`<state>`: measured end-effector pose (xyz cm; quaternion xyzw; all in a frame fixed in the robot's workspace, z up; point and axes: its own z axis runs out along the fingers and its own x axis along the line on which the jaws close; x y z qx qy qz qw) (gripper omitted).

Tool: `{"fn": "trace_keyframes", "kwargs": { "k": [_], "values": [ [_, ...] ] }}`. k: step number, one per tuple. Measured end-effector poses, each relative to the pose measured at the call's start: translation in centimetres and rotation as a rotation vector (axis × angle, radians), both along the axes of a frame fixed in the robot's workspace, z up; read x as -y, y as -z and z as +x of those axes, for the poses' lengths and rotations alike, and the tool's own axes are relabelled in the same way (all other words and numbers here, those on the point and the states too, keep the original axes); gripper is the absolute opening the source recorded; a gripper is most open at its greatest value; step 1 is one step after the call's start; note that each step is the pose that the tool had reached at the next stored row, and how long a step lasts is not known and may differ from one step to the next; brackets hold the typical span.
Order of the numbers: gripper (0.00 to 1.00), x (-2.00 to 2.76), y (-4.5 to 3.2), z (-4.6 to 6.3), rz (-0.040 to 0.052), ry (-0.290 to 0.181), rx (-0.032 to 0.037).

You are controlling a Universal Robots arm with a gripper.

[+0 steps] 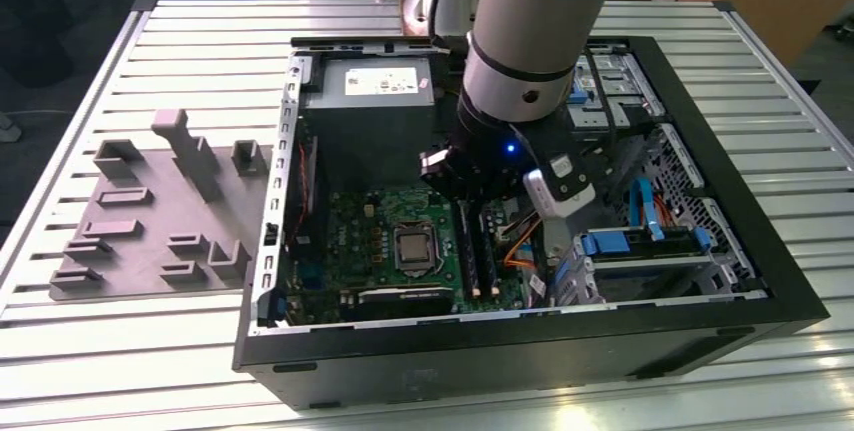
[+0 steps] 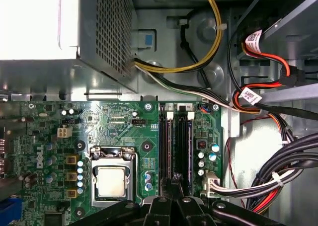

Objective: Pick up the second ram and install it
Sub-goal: 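Press down the second ram until it locks into place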

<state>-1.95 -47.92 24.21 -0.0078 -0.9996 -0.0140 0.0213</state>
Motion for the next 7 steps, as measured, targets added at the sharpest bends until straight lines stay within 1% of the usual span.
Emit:
{"fn": "trace_keyframes", "kwargs": {
  "k": [7],
  "values": [
    [0.11,0.0,0.0,0.0,0.0,0.0,-0.0002]
  ]
}}
